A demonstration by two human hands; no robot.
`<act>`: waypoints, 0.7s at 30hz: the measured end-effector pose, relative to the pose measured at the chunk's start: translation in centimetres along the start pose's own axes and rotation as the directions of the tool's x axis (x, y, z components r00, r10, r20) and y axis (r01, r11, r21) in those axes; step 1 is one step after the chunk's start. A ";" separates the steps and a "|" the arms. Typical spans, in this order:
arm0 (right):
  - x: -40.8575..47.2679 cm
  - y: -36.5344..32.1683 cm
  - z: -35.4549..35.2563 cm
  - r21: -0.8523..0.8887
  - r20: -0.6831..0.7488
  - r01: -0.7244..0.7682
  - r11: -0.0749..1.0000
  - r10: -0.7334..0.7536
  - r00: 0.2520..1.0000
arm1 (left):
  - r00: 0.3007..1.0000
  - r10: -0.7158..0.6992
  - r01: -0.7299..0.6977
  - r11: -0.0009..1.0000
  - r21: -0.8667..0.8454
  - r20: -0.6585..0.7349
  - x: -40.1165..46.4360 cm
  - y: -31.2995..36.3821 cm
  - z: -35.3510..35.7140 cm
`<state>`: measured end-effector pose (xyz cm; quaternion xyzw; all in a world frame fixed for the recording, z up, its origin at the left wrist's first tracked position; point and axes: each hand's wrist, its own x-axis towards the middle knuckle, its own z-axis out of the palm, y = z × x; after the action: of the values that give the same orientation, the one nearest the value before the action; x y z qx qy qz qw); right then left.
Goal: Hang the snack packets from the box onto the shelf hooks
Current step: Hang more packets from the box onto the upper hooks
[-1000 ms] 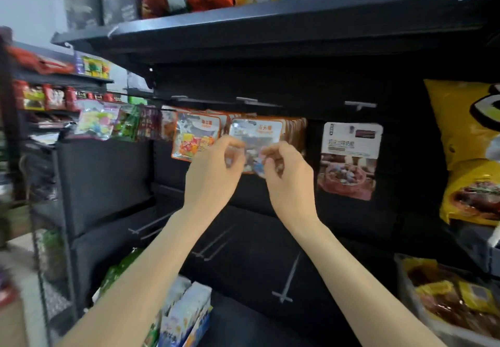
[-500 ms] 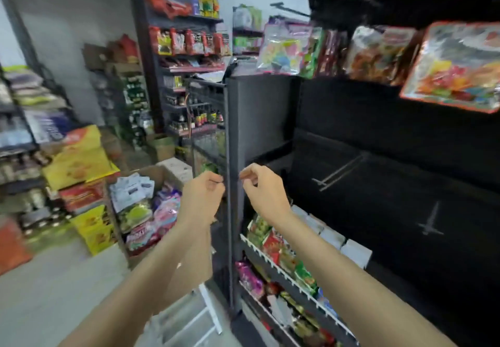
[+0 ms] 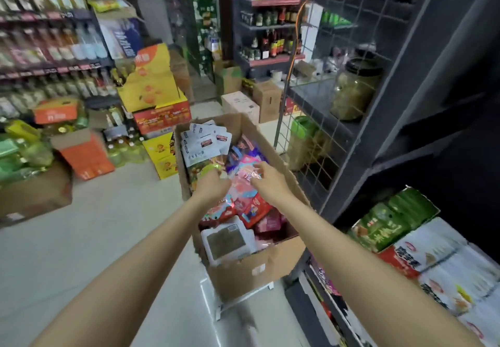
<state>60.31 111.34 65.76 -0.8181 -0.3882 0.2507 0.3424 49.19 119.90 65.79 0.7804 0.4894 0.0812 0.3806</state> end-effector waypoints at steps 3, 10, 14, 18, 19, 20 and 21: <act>5.8 0.1 2.8 0.005 0.126 -0.046 0.999 0.045 0.991 | 0.992 -0.121 0.120 0.992 0.048 0.019 5.7 -1.2 0.2; 15.1 0.1 7.0 0.212 0.229 -0.082 0.974 0.032 0.973 | 0.902 -0.431 0.430 0.901 -0.053 -0.018 15.5 -4.5 0.7; 18.7 0.3 9.2 0.299 0.260 -0.173 0.938 0.094 0.961 | 0.875 -0.483 0.476 0.869 -0.135 -0.019 17.9 -5.4 1.1; 20.0 0.9 10.3 0.324 0.165 -0.237 0.916 0.192 0.967 | 0.866 -0.498 0.485 0.859 -0.161 -0.045 18.7 -5.5 1.5; 20.1 1.3 10.5 0.305 0.131 -0.234 0.923 0.202 0.971 | 0.868 -0.494 0.484 0.863 -0.146 -0.040 18.8 -5.5 1.6; 20.1 1.4 10.6 0.301 0.110 -0.224 0.927 0.199 0.974 | 0.871 -0.490 0.484 0.867 -0.119 -0.035 18.9 -5.4 1.6; 20.0 1.6 10.7 0.314 0.104 -0.215 0.925 0.192 0.976 | 0.877 -0.479 0.474 0.876 -0.093 -0.037 19.1 -5.4 1.8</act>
<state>65.28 130.71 54.79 -0.7772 -0.2665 0.3741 0.4300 55.93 136.00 56.21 0.6171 0.6737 0.0276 0.4056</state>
